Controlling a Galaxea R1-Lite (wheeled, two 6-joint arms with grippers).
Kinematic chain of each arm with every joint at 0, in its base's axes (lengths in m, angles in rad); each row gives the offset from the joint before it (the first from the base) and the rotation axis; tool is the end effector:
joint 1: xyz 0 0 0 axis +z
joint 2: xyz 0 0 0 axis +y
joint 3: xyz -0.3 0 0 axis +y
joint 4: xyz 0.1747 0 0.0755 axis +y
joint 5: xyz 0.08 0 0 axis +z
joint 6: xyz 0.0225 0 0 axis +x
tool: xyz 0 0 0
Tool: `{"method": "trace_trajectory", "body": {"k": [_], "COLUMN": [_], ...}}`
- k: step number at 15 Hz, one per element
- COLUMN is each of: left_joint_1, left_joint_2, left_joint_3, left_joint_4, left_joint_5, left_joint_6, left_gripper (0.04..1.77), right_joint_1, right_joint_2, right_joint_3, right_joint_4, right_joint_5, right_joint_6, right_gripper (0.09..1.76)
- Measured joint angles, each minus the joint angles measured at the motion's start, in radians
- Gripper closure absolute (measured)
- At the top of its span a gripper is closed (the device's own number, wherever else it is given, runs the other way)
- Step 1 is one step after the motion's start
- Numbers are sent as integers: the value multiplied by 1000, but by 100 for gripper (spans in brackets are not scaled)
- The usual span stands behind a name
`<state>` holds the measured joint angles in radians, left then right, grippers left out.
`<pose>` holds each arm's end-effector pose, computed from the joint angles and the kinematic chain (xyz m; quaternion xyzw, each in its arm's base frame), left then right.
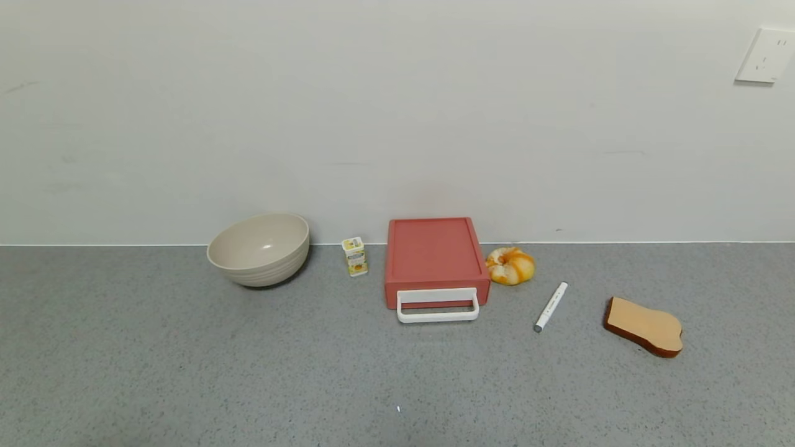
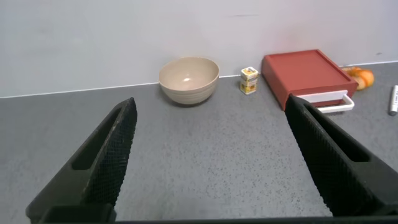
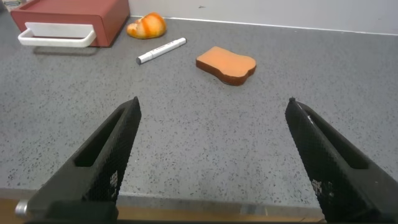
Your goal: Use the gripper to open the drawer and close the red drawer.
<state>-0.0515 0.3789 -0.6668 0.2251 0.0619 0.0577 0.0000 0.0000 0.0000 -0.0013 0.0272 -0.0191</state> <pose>-0.0303 0.0030 0.2394 0.0271 -0.0312 0.0061 0.9991 -0.0228 0.0006 0.0756 -0.0096 -0.0008 0.0136 0.9999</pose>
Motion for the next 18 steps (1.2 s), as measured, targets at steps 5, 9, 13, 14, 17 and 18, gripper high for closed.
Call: {"method": "trace_trajectory", "body": {"k": [5,9,13,14,17,18], "left_joint_1": [41,50,50,50,50,50], "left_joint_2": [-179,-273,-351,-362,-376,-378], "left_joint_3": [143,260,404,442,580,614], "left_joint_4": [-10,-71,-141,-167,-271,-289], "left_joint_5": [16,-53,-74,-72,-69,-65], "left_joint_6": [-8,-10,-1,-1,4,5], "left_gripper": [9,9,9,9,9,9], "right_joint_1": [0,0,0,0,0,0], "right_joint_2": [0,0,0,0,0,0], "right_joint_3": [0,0,0,0,0,0], "right_joint_4": [0,0,0,0,0,0], "right_joint_5": [0,0,0,0,0,0], "right_joint_6": [0,0,0,0,0,0], "right_gripper": [14,14,14,14,14,14]}}
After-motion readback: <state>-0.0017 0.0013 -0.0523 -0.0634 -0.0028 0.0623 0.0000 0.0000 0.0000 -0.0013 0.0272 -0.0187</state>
